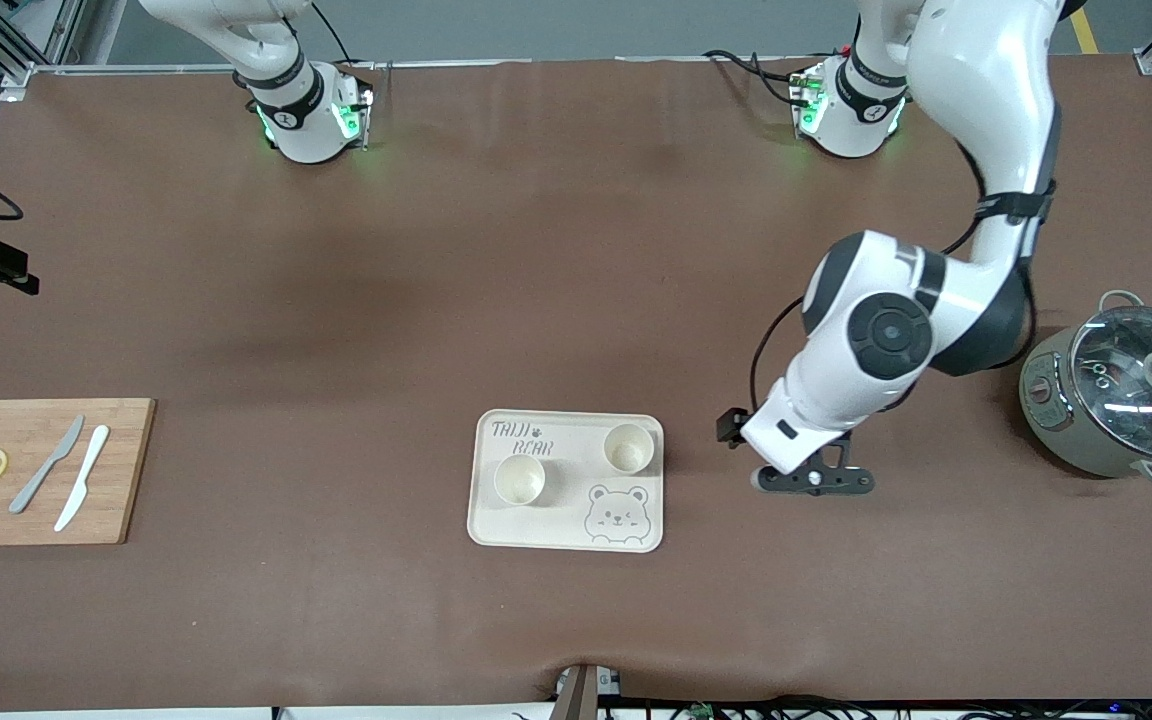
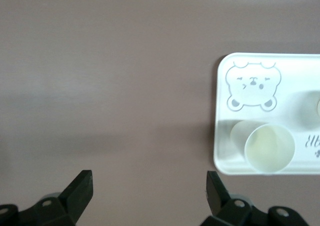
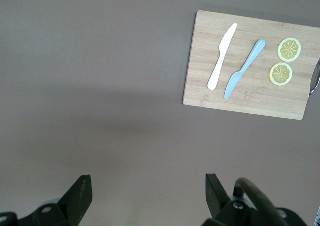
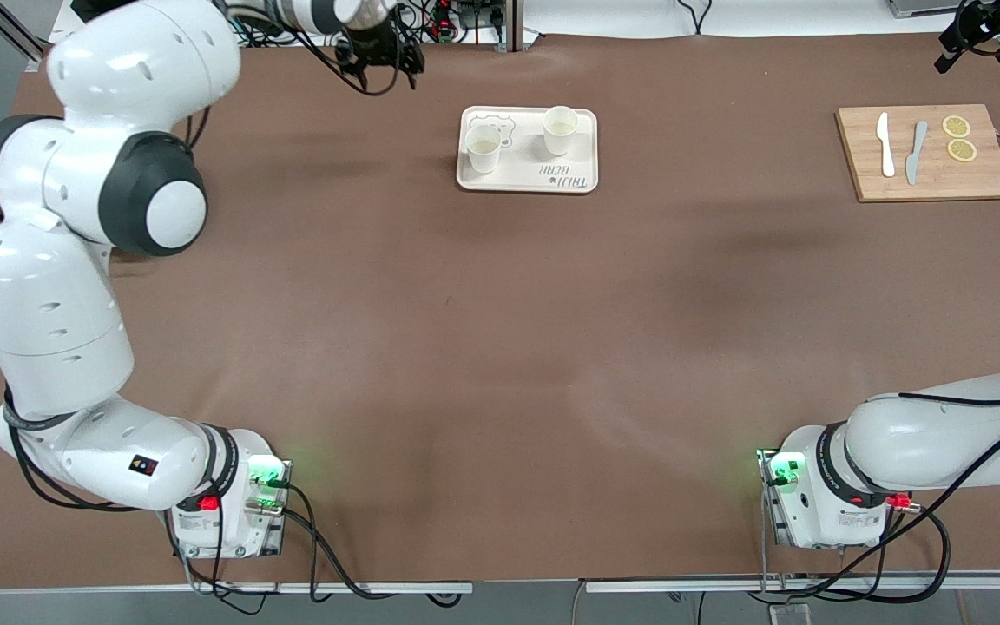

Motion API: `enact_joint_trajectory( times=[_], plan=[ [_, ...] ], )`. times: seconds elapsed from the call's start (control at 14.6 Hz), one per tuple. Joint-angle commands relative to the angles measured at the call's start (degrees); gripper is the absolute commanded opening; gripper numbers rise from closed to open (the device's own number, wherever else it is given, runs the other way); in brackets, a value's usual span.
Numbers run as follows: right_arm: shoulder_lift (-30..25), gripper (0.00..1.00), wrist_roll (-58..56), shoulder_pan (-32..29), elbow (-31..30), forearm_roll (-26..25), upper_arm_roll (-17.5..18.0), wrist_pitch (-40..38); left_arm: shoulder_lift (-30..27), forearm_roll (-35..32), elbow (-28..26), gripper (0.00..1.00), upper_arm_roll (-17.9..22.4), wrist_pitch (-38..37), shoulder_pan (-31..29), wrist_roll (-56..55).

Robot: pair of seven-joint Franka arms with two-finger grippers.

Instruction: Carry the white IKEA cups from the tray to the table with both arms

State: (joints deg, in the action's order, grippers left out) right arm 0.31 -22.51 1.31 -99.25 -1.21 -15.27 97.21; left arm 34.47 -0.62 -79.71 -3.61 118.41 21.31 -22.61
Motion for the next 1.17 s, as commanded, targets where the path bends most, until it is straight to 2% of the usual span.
enact_joint_trajectory(
  times=[0.0,0.21,0.48,0.76,1.03,1.1],
  plan=[
    [-0.92,1.00,-0.78,-0.61,-0.94,-0.20,0.59,0.61,0.94,0.27,-1.85,1.00,0.45,3.58,2.76,-4.35],
    [-0.84,1.00,-0.70,-0.35,-0.95,-0.20,0.59,1.23,2.53,0.18,-2.90,1.00,0.45,5.59,5.75,-8.05],
    [-0.22,1.00,-0.08,0.44,-0.51,-0.20,0.86,1.93,4.19,0.09,-4.92,1.00,0.71,12.80,8.13,-13.06],
    [0.22,1.00,1.92,0.18,0.81,-0.11,0.77,2.46,5.60,-2.81,-4.93,1.00,0.62,15.36,9.01,-17.02],
    [2.24,1.00,11.07,0.09,8.35,0.24,0.86,-0.51,6.74,-2.99,-4.93,1.00,0.71,16.50,9.45,-17.12],
    [3.11,1.00,12.04,-0.34,10.72,3.64,0.77,-3.40,7.01,-2.99,-4.93,1.00,0.80,16.85,9.62,-17.29]
  ],
)
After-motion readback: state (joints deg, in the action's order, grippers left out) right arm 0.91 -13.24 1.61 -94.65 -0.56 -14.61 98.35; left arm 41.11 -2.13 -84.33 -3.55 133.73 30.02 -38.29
